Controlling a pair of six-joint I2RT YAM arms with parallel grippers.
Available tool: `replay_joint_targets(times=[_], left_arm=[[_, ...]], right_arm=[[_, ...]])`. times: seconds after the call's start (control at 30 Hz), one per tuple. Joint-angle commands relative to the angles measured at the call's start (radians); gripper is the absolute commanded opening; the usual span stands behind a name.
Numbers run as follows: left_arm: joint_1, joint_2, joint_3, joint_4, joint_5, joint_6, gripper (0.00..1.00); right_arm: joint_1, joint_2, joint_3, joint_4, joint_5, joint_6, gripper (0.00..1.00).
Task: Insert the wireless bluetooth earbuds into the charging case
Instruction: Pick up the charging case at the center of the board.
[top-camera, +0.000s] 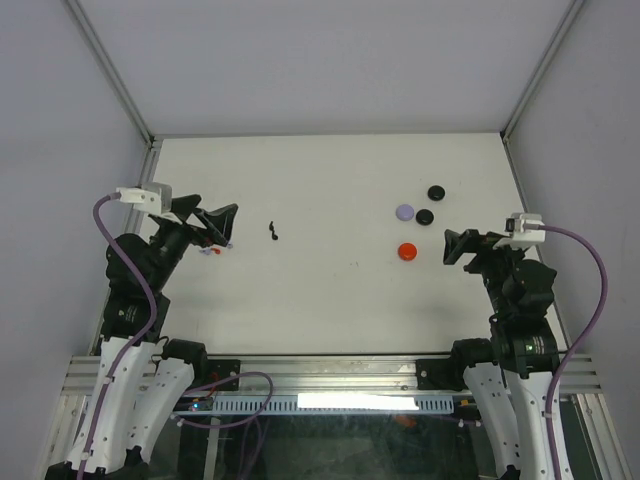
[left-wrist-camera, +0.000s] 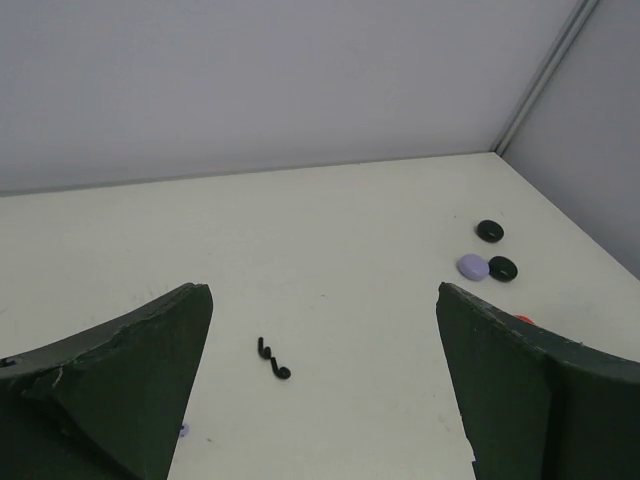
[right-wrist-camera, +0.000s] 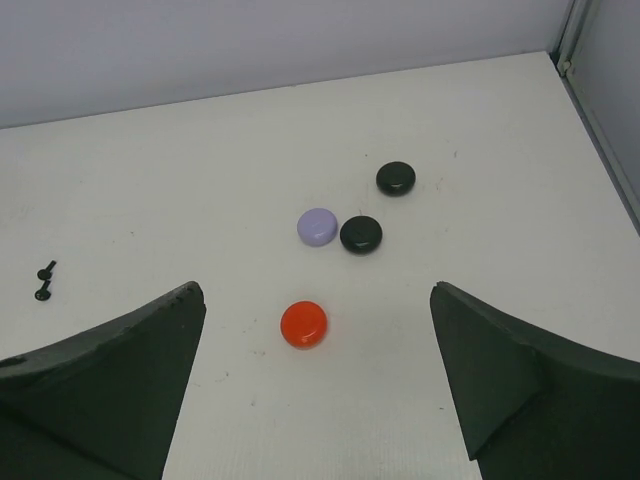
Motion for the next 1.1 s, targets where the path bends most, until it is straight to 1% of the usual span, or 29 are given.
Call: replay_joint_targets(times=[0.0, 0.07, 0.2, 0.27, 0.37, 0.53, 0.7, 0.77, 0.83, 0.93, 1.07], left_arm=[[-0.010, 0.012, -0.015, 0.012, -0.021, -0.004, 0.99], [-0.014, 0.013, -0.013, 0.012, -0.060, -0.018, 0.99], [-0.015, -0.002, -0.038, 0.012, -0.081, -0.052, 0.99], [-0.014, -0.006, -0.053, 0.018, -0.102, -0.090, 0.99], [-0.015, 0.000, -0.044, 0.003, -0.069, -0.061, 0.99], [-0.015, -0.004, -0.056, 0.007, -0.023, -0.028, 0.99], [-0.014, 0.026, -0.055, 0.006, 0.014, -0.010, 0.99], [-0.016, 0.041, -0.056, 0.009, 0.033, -0.009, 0.99], [-0.015, 0.054, -0.051, 0.010, 0.042, -0.005, 0.99], [-0.015, 0.062, -0.053, 0.011, 0.049, -0.001, 0.99], [-0.014, 0.089, -0.048, 0.011, 0.062, 0.006, 0.99]], right_arm=[[-0.006, 0.015, 0.038, 0.043, 0.023, -0.005, 0.99], [-0.006, 0.015, 0.036, 0.047, 0.052, 0.002, 0.99], [-0.006, 0.051, 0.037, 0.028, 0.049, 0.011, 0.99], [-0.006, 0.068, 0.023, 0.048, 0.037, 0.008, 0.99], [-0.007, 0.136, 0.031, 0.077, 0.010, 0.026, 0.99], [-0.007, 0.387, 0.090, 0.048, -0.003, 0.108, 0.99], [-0.007, 0.611, 0.094, 0.111, 0.056, 0.184, 0.99], [-0.007, 0.693, 0.086, 0.170, 0.072, 0.206, 0.99], [-0.004, 0.783, 0.085, 0.234, 0.060, 0.192, 0.99], [-0.004, 0.927, 0.144, 0.260, 0.060, 0.135, 0.97], [-0.004, 1.103, 0.212, 0.304, 0.080, 0.119, 0.95]])
